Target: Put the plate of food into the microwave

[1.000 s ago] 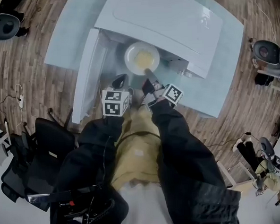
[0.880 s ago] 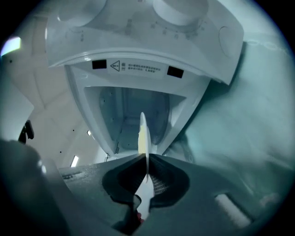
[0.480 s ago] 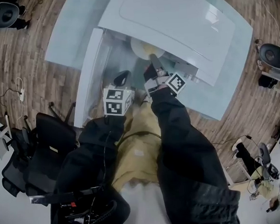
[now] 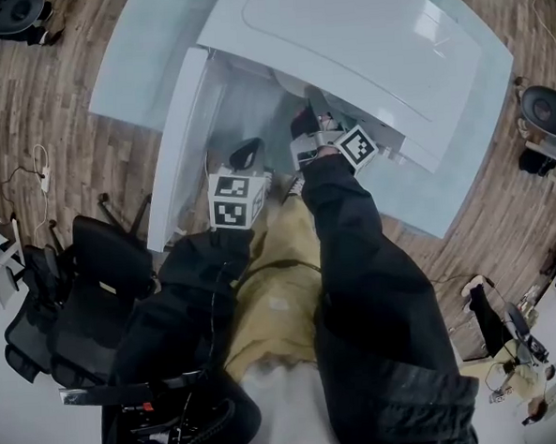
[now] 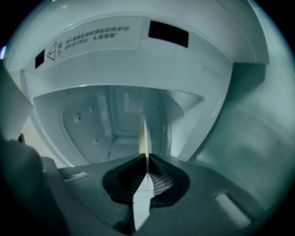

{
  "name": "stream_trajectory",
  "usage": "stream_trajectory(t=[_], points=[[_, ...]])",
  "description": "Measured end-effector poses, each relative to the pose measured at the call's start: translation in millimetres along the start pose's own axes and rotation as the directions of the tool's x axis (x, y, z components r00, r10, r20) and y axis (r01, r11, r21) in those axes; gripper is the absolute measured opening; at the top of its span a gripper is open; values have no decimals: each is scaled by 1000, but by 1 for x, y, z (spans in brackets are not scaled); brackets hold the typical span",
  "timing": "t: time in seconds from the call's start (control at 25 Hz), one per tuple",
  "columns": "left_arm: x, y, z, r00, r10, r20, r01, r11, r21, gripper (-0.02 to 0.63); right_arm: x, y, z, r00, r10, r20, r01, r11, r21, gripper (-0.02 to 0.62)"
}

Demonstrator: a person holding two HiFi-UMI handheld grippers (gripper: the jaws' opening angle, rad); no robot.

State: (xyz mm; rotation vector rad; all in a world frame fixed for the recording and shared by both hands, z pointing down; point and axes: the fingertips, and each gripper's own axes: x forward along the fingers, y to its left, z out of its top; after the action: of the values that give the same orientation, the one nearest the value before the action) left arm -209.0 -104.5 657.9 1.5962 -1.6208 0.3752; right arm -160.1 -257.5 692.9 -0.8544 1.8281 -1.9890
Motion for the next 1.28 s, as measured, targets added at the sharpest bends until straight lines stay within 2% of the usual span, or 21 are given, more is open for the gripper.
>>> stream_trajectory(t=[0.36,0.52,0.88,1.04,1.16,1.28], points=[[-3,4,-7,1000,5,-4,-5,1000,-7,-2,11,-3,9,1000,-10,24,10,1000,16,14],[-6,3,-8,1000,4,-1,-4,1000,-10,-2,9,-2,6,999,-25,23,25,1000,-6,14],[-9,1,-13,1000,-4,0,4,1000,-8,-2,-4,-15,0,998,-39,44,36,997,70,14],[-12,3,-16,1000,0,-1,0,1000,-9,-2,-6,-10,-4,999,-18,51,11,993,116,15],[-15,3,-16,1000,3,4,-3,1000,-7,-2,-8,-8,-5,999,9,45,-15,992,125,94],[-16,2,-16,1000,1,9,-1,1000,-4,-2,-14,-6,-7,999,21,38,-25,993,116,107]])
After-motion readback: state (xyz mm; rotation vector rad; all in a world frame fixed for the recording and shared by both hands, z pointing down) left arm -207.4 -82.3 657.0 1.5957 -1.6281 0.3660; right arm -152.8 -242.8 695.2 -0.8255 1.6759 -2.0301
